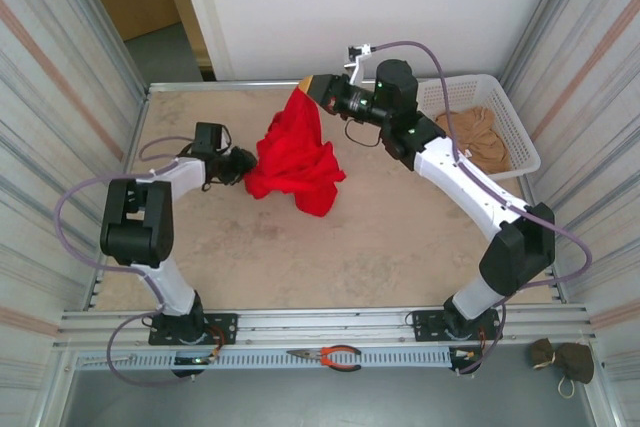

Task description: Fold the inside-out t-shirt

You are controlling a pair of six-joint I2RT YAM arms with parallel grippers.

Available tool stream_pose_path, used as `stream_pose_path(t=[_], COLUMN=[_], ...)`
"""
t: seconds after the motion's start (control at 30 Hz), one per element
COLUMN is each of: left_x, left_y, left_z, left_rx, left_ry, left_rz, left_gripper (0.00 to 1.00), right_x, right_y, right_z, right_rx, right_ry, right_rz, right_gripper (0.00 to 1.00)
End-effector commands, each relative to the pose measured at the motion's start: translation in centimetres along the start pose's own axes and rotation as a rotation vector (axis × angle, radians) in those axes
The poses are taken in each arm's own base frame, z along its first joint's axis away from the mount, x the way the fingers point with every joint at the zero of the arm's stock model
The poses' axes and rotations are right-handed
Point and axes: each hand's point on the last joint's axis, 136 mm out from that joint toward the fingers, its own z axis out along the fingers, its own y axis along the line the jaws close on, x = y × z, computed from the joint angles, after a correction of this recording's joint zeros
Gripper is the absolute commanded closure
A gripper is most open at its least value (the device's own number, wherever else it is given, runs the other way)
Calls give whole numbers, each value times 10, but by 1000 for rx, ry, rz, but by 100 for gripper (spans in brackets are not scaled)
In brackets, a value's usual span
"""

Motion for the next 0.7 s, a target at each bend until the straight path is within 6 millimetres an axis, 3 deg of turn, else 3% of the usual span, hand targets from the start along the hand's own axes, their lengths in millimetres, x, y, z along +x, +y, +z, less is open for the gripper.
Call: stream_pose_path(t=[0.0,0.1,0.23,0.37,0.47,0.67], left_x=[-5,4,23,44,51,53], left_y=[-44,-63,-90,-132,-162,-176], left_z=[-25,-63,-114,-140,-142,-93], left_rx=[99,129,203,325,380,319], left_ry=[-27,-84,-179,-196,-197,-120], left_rz=[156,244,320,395,446,494], left_gripper=[35,19,12,9,6,5], right_x=[-22,-22,-15,-5,0,8], right_y=[30,24,18,12,9,6], right_z=[-14,-17,-21,-27,-34,-52], right_rx=[-102,-94,-81,-66,-55,-32], right_ry=[-59,-54,-33,-13,-13,-29], right_rz=[-17,-15,-25,-26,-23,-24], right_gripper=[100,100,100,100,100,100])
